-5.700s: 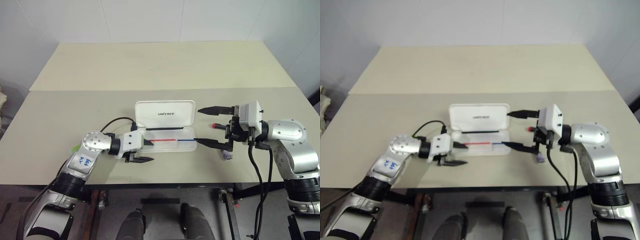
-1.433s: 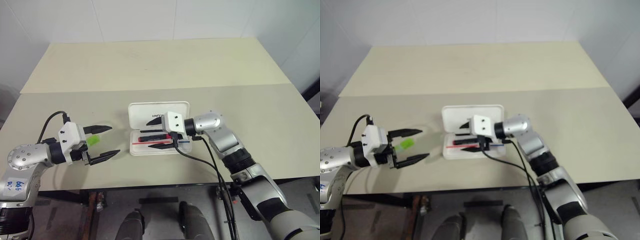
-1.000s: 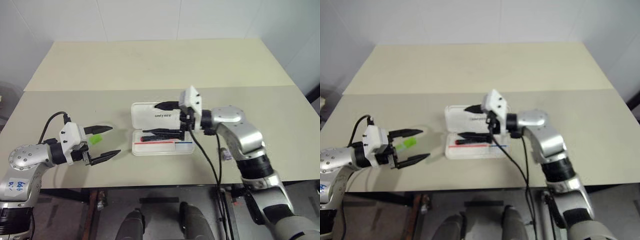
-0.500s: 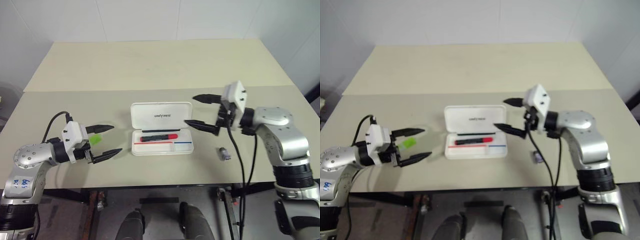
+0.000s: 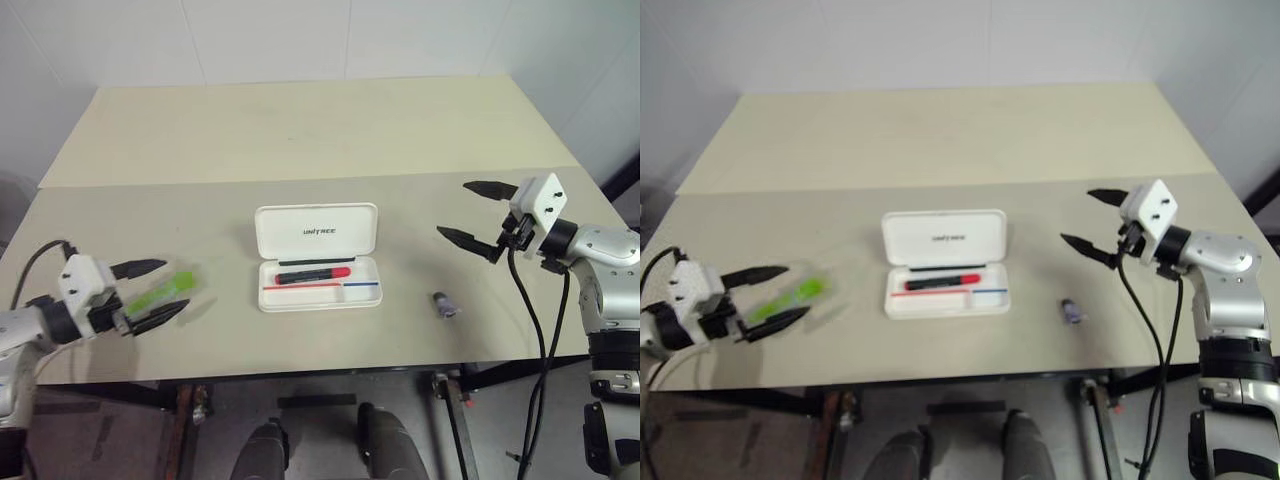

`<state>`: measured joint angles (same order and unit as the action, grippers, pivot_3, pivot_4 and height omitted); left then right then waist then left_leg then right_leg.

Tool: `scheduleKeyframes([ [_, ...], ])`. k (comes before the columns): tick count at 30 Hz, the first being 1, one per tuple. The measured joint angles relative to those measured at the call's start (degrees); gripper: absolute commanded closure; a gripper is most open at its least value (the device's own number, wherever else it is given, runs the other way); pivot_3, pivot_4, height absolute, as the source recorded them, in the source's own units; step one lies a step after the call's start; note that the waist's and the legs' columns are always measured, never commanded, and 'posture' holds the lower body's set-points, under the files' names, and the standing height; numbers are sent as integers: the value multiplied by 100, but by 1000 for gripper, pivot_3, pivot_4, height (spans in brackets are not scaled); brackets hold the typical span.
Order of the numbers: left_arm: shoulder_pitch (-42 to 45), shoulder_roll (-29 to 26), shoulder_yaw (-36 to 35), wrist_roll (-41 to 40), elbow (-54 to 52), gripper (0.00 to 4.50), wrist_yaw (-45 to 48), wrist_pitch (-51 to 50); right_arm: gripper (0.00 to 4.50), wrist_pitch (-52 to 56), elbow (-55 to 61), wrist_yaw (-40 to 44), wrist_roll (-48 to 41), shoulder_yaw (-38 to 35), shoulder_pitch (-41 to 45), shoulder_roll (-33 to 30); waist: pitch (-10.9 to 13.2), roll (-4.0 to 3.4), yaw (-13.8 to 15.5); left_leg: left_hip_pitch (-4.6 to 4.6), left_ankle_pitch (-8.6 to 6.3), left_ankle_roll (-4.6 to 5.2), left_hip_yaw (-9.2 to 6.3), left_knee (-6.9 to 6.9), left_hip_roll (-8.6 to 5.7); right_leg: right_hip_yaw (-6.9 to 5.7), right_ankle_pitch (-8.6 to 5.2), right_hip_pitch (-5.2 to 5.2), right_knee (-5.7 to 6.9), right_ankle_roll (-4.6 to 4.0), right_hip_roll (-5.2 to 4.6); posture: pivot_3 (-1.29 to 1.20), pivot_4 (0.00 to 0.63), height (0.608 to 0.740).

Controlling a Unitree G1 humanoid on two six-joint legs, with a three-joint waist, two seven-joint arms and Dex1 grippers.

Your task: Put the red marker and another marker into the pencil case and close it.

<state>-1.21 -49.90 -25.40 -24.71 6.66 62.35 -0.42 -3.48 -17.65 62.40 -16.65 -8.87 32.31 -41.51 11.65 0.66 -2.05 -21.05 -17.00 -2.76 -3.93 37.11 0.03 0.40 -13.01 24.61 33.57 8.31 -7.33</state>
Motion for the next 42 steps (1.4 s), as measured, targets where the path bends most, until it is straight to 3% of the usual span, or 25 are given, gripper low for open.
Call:
scheduleKeyframes([
  [6, 40, -154, -70, 220, 995, 316, 250, 407, 27, 100, 509, 752, -541, 214, -119, 172, 1, 0, 61, -4, 0, 0, -3, 4, -1, -3, 1, -2, -2, 2, -1, 0, 150, 740],
  [18, 1073, -239, 480, 686, 2488, 316, 512, 923, 27, 247, 706, 2091, -1119, 302, -178, 39, 1, 0, 34, -3, 0, 0, -1, 1, -1, -4, 4, 0, 7, 7, -1, 0, 150, 740],
  [27, 1486, -238, 867, 857, 3248, 316, 779, 942, 27, 748, 1219, 2362, -1469, 394, -245, -51, 0, 1, 45, -1, 0, -1, -1, 6, -1, -4, 4, 0, 19, 8, -2, 0, 150, 740],
  [31, 1578, -238, 898, 861, 3450, 1258, 946, 1025, 0, 860, 1312, 2372, -1498, 421, -348, -52, 0, 1, 41, 0, 0, -1, 0, 6, -1, -4, 5, 0, 19, 8, -2, 0, 150, 740],
  [37, 1567, -234, 961, 868, 3456, 3286, 996, 1118, 0, 859, 1312, 2372, -1496, 421, -349, -52, 0, 1, 43, 13, 2, -3, -1, 7, 0, -4, 5, -1, 28, 3, -2, 0, 150, 740],
  [42, 1514, -179, 958, 865, 3397, 3398, 843, 1199, 0, 846, 1309, 2371, -1486, 421, -349, -51, 0, 0, 48, 21, 4, -5, -1, 8, 0, -3, 7, -6, 31, -1, -2, 0, 150, 740],
])
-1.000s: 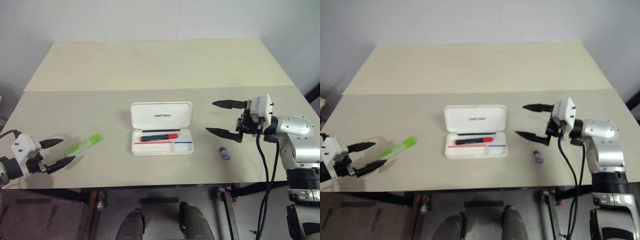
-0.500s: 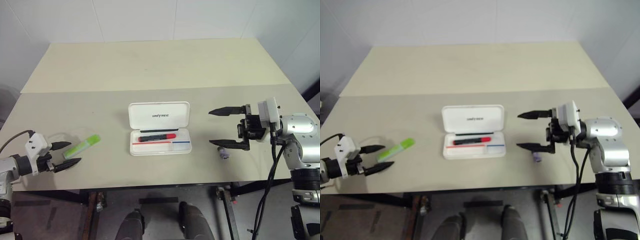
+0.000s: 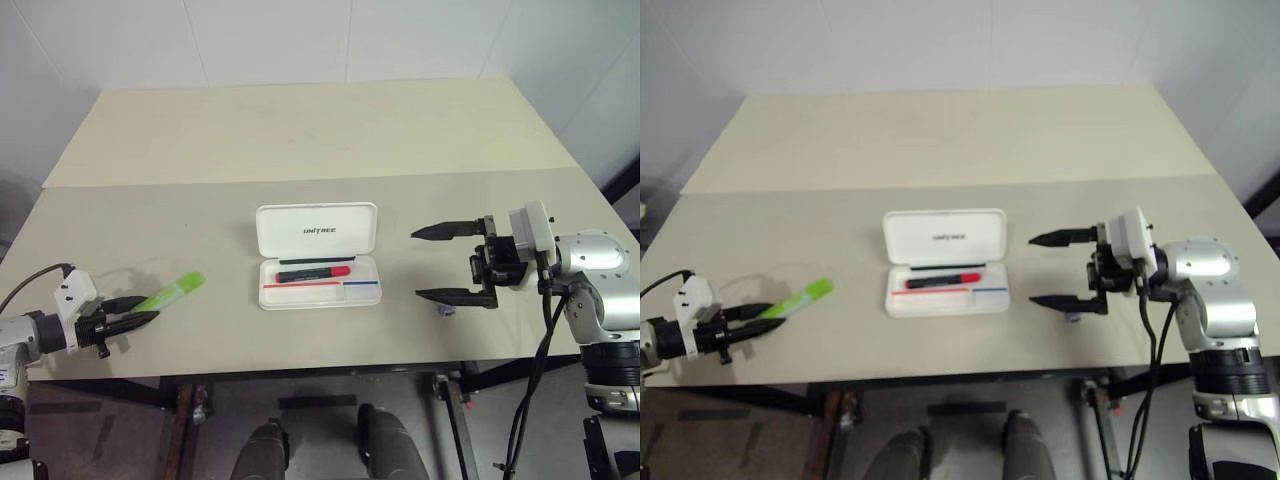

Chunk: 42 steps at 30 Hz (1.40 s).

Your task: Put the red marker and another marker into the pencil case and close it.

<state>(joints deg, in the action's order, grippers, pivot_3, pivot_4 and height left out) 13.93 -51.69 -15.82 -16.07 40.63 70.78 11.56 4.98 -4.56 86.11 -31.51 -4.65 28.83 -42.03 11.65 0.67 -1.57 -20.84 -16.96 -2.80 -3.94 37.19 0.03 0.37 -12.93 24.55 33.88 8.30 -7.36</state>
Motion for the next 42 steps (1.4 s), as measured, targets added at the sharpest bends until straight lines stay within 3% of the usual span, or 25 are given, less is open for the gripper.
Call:
scheduleKeyframes([
  [4, -69, 109, -3, -44, -319, 3398, -119, -60, 0, -34, -7, -1, 11, 0, -5, 0, 0, 0, 16, -3, 1, -1, 0, 2, 0, 0, 1, -1, 0, 0, -1, 0, 150, 740],
  [9, -29, 261, 117, -317, -1673, 3398, -34, -475, 0, -123, -41, 0, 84, 2, -23, 0, 2, 8, 50, -25, -1, -4, -5, 9, -2, 0, 8, 2, -9, 9, -1, 0, 150, 740],
  [15, 497, 360, 415, -445, -2658, 3398, -25, -1043, 0, -173, -176, -6, 160, 5, -68, 9, 2, 8, 15, -27, -2, -3, -4, 0, -3, 0, 9, 2, -16, 11, 0, 0, 150, 740],
  [24, 1178, 786, 1406, -328, -3138, 3398, -7, -1599, 0, -266, -224, -81, 245, 25, -210, 44, 2, 8, -1, -28, -2, -3, -3, 1, -3, 2, 10, 3, -17, 13, 1, 0, 150, 740],
  [29, 1463, 1325, 1910, -51, -3157, 3398, -295, -1776, 0, -261, 67, -247, 241, -33, -577, 46, 3, 10, 34, -34, -2, -3, -4, 10, -7, 4, 13, 1, -31, 19, 1, 0, 150, 740],
  [42, 1744, 1747, 2441, 219, -2890, 3398, -106, -1613, 0, -234, 686, -704, 169, -266, -1115, 4, 4, 10, 10, -28, -2, -2, -4, 11, -7, 8, 13, 0, -30, 18, 2, 0, 150, 740],
])
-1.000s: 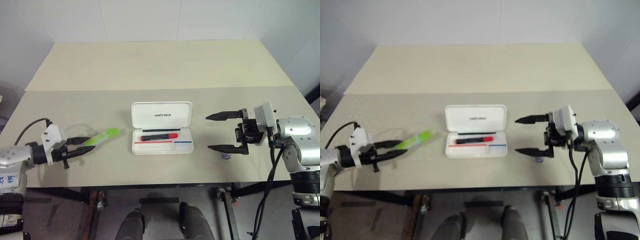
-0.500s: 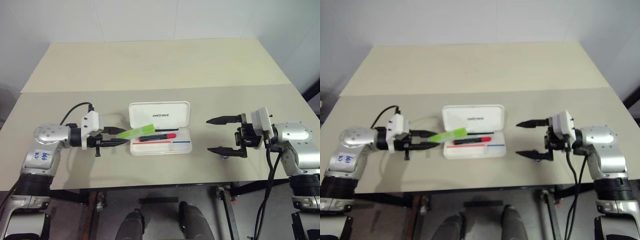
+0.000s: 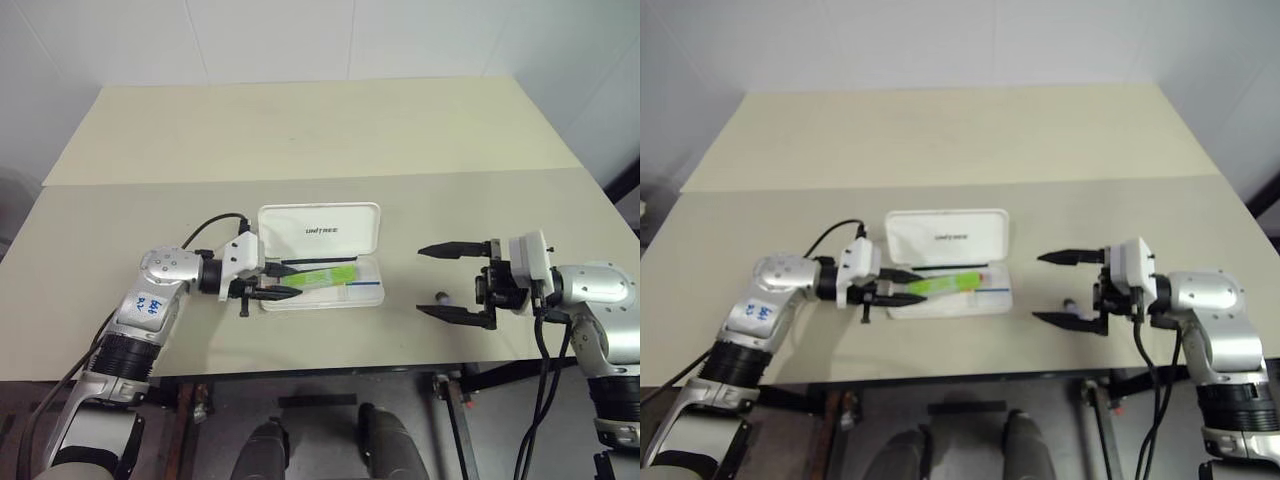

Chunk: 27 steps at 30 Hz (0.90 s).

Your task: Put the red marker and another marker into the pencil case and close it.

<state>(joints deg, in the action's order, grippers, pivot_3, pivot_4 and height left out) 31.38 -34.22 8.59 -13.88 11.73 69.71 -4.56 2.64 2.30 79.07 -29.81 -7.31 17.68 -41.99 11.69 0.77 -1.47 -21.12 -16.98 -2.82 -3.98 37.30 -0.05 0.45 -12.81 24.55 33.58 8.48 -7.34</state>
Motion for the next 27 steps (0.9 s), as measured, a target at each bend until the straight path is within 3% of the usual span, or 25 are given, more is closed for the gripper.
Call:
scheduleKeyframes([
  [16, 155, -135, 97, 105, 281, 3398, 268, 56, 0, -4, 115, -277, -49, 0, -165, 1, 0, 0, 9, -4, 0, 0, 0, 4, -2, 1, 1, -1, -1, 2, -1, 0, 150, 740],
  [17, 155, -147, 98, 105, 281, 2654, 303, 40, 0, -8, 114, -286, -49, 0, -164, 1, 0, 0, 8, -4, 0, 0, 0, 4, -2, 1, 1, -1, -1, 2, -1, 0, 150, 740],
  [25, 168, -223, 100, 196, 280, 36, 284, 28, 0, -50, 112, -305, -44, 3, -109, 18, 0, 0, 12, -4, 0, 0, 0, 3, -2, 1, 1, -1, -2, 2, -1, 0, 150, 740],
  [27, 172, -223, 100, 207, 280, 36, 284, 47, 0, -54, 112, -339, -42, 4, -110, 34, 0, 0, 10, -4, 0, 0, 0, 3, -2, 1, 1, -1, -2, 2, -1, 0, 150, 740],
])
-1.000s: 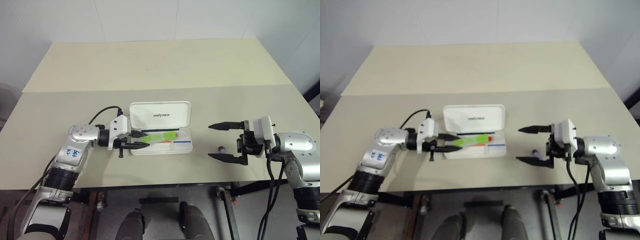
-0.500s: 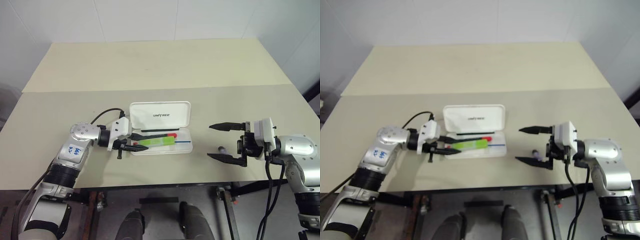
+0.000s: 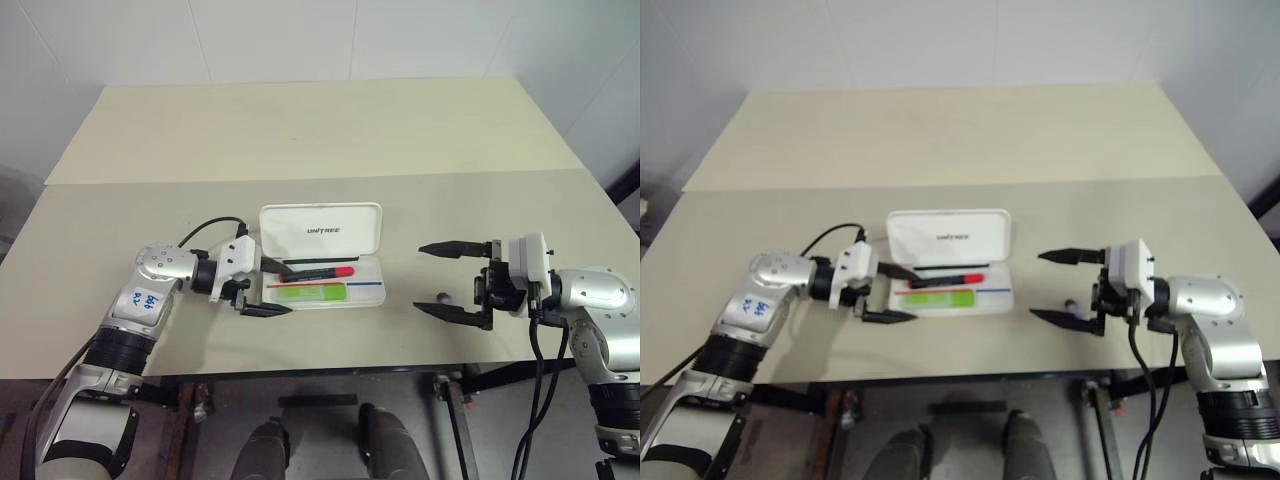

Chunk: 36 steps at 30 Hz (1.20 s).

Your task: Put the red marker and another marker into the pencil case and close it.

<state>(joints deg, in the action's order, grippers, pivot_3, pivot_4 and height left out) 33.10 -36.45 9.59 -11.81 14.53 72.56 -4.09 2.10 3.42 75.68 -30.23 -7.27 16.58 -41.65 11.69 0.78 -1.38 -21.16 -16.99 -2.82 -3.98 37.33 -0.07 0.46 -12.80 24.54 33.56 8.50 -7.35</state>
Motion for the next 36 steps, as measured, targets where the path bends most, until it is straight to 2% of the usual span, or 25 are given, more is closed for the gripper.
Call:
scheduleKeyframes([
  [7, 70, 15, -12, -34, -9, 36, 65, 154, 0, 377, 353, -962, -12, -37, -269, 231, 0, 0, 6, -2, 0, 0, 0, -1, 0, 0, 0, 1, 1, 0, 0, 0, 150, 740],
  [13, 72, 2, -208, -240, -23, 36, 222, 242, 0, 1602, 1863, -2595, -47, -51, -1407, 518, 0, 0, 63, -2, -2, 3, 0, 0, -3, 2, -1, -1, -4, -1, -2, 0, 150, 740],
  [16, 7, -50, -238, -293, -32, 36, 357, 297, 0, 1796, 2391, -3520, 89, -185, -1992, 1033, -4, 6, 121, 1, -2, 3, -3, -3, -1, 1, -3, -1, 0, -3, 0, 0, 150, 740],
  [22, -25, -193, -449, -413, -70, 36, 492, 302, 0, 1790, 2629, -4520, 600, -238, -2543, 1490, -4, 6, 127, 2, -1, 5, -2, 4, 0, 1, -4, -6, -3, -7, 1, 0, 150, 740],
  [27, -26, -263, -512, -464, -106, 36, 537, 301, 0, 1483, 2469, -4798, 871, -345, -2768, 1746, -4, 6, 116, 3, 0, 6, -1, 1, 0, 1, -6, -6, -3, -10, 1, 0, 150, 740],
  [36, -139, -581, -901, -602, -251, 36, 668, 293, 0, 741, 1199, -4789, 1342, -216, -2755, 1926, -8, 11, 96, 9, 0, 6, -1, -4, 2, 1, -8, -6, -1, -13, 1, 0, 150, 740],
])
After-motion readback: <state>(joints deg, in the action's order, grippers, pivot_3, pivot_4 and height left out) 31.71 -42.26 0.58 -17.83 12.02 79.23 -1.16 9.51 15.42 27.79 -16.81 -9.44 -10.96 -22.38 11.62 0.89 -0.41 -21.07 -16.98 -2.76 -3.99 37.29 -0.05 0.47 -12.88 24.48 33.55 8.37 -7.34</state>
